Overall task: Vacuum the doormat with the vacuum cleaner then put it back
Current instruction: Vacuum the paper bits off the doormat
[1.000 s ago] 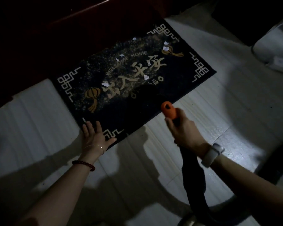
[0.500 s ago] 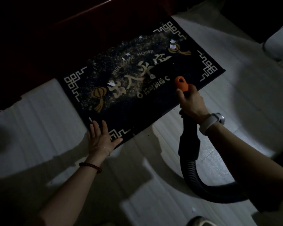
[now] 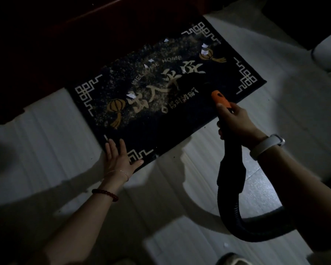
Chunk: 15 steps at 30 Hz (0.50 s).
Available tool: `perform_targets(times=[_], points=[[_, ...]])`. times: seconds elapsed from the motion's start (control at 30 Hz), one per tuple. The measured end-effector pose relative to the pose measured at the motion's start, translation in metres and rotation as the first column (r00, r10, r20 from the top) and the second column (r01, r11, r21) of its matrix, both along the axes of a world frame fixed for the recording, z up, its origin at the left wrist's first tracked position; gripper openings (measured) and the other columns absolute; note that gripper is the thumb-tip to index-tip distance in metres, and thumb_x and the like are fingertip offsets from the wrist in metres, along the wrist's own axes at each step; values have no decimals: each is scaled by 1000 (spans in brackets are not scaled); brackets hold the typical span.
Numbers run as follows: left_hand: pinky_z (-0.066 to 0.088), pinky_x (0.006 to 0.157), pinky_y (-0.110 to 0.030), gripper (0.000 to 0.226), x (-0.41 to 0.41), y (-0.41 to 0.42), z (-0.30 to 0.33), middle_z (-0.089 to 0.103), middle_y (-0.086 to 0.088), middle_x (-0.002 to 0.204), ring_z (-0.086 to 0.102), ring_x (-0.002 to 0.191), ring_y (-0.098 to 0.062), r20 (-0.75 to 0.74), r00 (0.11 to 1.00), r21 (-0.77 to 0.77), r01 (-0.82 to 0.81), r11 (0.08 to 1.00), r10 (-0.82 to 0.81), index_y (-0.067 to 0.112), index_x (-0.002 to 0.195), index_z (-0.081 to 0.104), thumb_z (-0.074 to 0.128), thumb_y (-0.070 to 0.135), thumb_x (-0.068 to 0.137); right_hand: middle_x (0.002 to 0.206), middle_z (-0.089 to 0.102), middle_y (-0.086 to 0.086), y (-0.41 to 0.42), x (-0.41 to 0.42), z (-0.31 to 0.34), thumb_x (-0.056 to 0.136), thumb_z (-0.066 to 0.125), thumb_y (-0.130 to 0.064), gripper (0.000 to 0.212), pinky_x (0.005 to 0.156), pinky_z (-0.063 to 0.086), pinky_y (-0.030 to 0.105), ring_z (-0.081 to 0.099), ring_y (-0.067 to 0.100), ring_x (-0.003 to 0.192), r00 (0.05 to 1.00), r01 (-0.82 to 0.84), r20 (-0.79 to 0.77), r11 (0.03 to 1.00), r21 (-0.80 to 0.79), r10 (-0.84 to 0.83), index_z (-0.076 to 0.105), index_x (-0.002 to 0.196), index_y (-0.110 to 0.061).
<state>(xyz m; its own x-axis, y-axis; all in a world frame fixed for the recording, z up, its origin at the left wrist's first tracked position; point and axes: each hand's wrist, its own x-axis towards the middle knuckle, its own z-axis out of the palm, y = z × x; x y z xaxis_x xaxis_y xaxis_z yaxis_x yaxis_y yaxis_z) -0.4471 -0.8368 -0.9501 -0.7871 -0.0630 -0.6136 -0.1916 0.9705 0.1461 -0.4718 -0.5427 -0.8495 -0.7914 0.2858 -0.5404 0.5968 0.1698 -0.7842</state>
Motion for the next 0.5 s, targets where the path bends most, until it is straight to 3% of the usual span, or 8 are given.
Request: perform_targets(times=[0.2,0.33,0.5], points=[[-5,116,-41,101,1,0,0,-21,-18,153,-20,142,-31,-10,1000,3,3,1000,-3,13,147,-12,52,58,84,69,49,11,-11,6,-1,95,46,-35,44,39,46,25,50,22,49,996,-83,22,996,-32,84,36,132,-13],[-5,116,-41,101,0,-1,-1,-22,-17,153,-21,141,-31,-2,1000,22,-8,1000,8,13,147,-12,53,57,83,71,50,11,-2,7,6,95,46,-36,47,43,46,28,51,21,51,999,-51,13,998,-38,51,35,135,-13],[-5,116,-40,100,1,-1,0,-22,-17,153,-21,142,-31,4,1000,9,0,1000,0,13,147,-12,52,58,84,71,50,10,-6,-1,8,95,45,-36,47,45,48,32,53,22,50,998,-51,-40,992,114,56,34,135,-12]])
